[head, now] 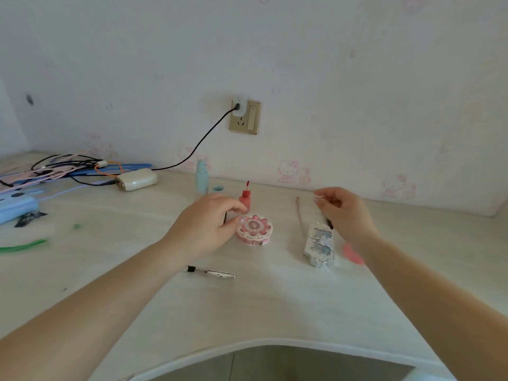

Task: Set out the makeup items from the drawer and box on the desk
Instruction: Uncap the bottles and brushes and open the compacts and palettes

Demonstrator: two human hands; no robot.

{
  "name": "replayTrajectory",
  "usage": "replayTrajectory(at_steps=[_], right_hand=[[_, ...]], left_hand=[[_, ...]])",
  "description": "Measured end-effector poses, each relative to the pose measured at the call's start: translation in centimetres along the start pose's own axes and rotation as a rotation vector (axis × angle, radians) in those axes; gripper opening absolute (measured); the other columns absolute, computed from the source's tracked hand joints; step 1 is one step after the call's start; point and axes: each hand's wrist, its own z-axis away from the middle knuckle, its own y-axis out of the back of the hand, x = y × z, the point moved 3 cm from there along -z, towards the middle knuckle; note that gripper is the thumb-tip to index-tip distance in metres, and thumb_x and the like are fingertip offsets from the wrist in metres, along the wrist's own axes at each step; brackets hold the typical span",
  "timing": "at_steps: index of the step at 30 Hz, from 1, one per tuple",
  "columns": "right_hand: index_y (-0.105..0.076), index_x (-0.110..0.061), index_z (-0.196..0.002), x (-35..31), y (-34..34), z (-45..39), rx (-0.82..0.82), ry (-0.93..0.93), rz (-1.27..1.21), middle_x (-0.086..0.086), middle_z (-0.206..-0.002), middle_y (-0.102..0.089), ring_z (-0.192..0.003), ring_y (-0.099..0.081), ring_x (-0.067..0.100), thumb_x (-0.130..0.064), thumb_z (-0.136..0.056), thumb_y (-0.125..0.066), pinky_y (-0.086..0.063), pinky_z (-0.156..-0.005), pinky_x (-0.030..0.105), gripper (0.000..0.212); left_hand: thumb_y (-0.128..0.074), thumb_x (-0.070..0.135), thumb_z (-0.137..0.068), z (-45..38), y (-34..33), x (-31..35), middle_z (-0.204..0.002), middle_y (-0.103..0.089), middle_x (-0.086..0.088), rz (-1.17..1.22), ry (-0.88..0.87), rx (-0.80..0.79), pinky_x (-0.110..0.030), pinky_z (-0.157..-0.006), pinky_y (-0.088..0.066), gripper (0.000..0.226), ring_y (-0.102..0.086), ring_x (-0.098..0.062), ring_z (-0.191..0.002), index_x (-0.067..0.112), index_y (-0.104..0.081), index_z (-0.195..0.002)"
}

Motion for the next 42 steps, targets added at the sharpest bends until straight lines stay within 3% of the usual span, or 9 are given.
replayTrajectory(at_steps=[3, 7, 10, 14, 19, 25, 30, 37, 42], right_hand=[[-0.065, -0.024, -0.098, 1.6, 1.7, -2.3, -0.009, -0.013, 0.116, -0.001, -0.078, -0.061, -0.049, -0.050, 0.004, -0.014, -0.091, -0.056, -0.039, -0.049, 0.009, 0.015], [-0.070, -0.025, -0.099, 4.0, 2.3, -5.4, -0.062, -0.008, 0.277, 0.000, -0.096, -0.069, -0.093, -0.064, 0.020, -0.012, -0.089, -0.058, -0.047, -0.090, 0.026, 0.020], [-0.066, -0.022, -0.115, 5.0, 1.6, -7.0, -0.186, 0.052, 0.537, -0.005, -0.119, -0.064, -0.110, -0.058, 0.014, -0.013, -0.092, -0.052, -0.037, -0.089, 0.017, 0.028], [-0.055, -0.027, -0.129, 6.4, -0.1, -9.5, -0.369, 0.150, 0.810, -0.001, -0.135, -0.051, -0.126, -0.046, 0.018, -0.015, -0.094, -0.047, -0.036, -0.106, 0.032, 0.038], [-0.045, -0.031, -0.137, 8.7, -2.8, -11.9, -0.568, 0.310, 0.997, 0.002, -0.143, -0.041, -0.132, -0.037, 0.024, -0.009, -0.092, -0.047, -0.036, -0.106, 0.039, 0.050], [-0.060, -0.014, -0.117, 9.1, -5.3, -13.0, -0.596, 0.609, 1.260, 0.009, -0.117, -0.057, -0.113, -0.052, 0.030, -0.016, -0.089, -0.049, -0.045, -0.086, 0.038, 0.030], [-0.059, -0.016, -0.060, 9.5, -5.7, -13.8, -0.464, 0.954, 1.338, 0.001, -0.056, -0.056, -0.051, -0.057, 0.023, -0.011, -0.050, -0.079, -0.042, -0.046, 0.025, 0.022], [-0.057, -0.016, -0.065, 7.9, -3.9, -13.7, -0.313, 1.033, 1.189, -0.001, -0.052, -0.056, -0.046, -0.056, 0.023, -0.016, -0.069, -0.060, -0.045, -0.052, 0.024, 0.005], [-0.066, -0.012, -0.084, 3.3, -1.8, -10.8, -0.228, 0.932, 0.831, 0.002, -0.069, -0.066, -0.057, -0.061, 0.025, -0.023, -0.083, -0.045, -0.050, -0.054, 0.030, 0.024]], left_hand=[[-0.060, 0.022, -0.088, -3.4, -3.1, 1.7, -0.108, -0.065, 0.007, 0.085, 0.045, -0.078, -0.029, -0.090, -0.046, 0.020, -0.060, -0.009, -0.101, 0.020, -0.066, -0.106], [-0.059, 0.029, -0.087, -8.6, -8.2, 3.3, -0.107, -0.068, 0.004, 0.088, 0.104, -0.186, -0.029, -0.091, -0.046, 0.022, -0.061, -0.013, -0.103, 0.019, -0.066, -0.106], [-0.058, 0.034, -0.088, -11.7, -11.7, 3.8, -0.114, -0.065, 0.006, 0.015, 0.199, -0.270, -0.022, -0.087, -0.040, 0.028, -0.057, -0.014, -0.109, 0.021, -0.063, -0.112], [-0.055, 0.044, -0.087, -14.9, -16.0, 3.7, -0.121, -0.062, -0.007, -0.168, 0.266, -0.399, -0.033, -0.093, -0.045, 0.042, -0.055, -0.027, -0.114, 0.014, -0.061, -0.116], [-0.055, 0.052, -0.082, -16.3, -18.7, 3.2, -0.127, -0.054, -0.010, -0.432, 0.260, -0.469, -0.039, -0.093, -0.042, 0.056, -0.045, -0.031, -0.123, 0.015, -0.055, -0.123], [-0.052, 0.029, -0.082, -17.1, -18.4, 2.1, -0.111, -0.063, -0.010, -0.511, 0.160, -0.399, -0.031, -0.072, -0.039, 0.028, -0.058, -0.030, -0.104, 0.014, -0.064, -0.102], [-0.048, 0.025, -0.088, -17.4, -18.0, 1.8, -0.114, -0.060, -0.009, -0.662, 0.068, -0.391, -0.031, -0.072, -0.035, 0.026, -0.055, -0.029, -0.108, 0.012, -0.061, -0.106], [-0.052, 0.024, -0.089, -17.4, -15.7, 2.0, -0.108, -0.065, -0.001, -0.340, 0.063, -0.342, -0.032, -0.079, -0.044, 0.019, -0.059, -0.023, -0.101, 0.018, -0.063, -0.103], [-0.060, 0.021, -0.088, -14.8, -8.9, 1.8, -0.092, -0.067, 0.007, 0.074, 0.078, -0.260, -0.015, -0.066, -0.044, 0.010, -0.061, -0.004, -0.072, 0.021, -0.068, -0.095]])
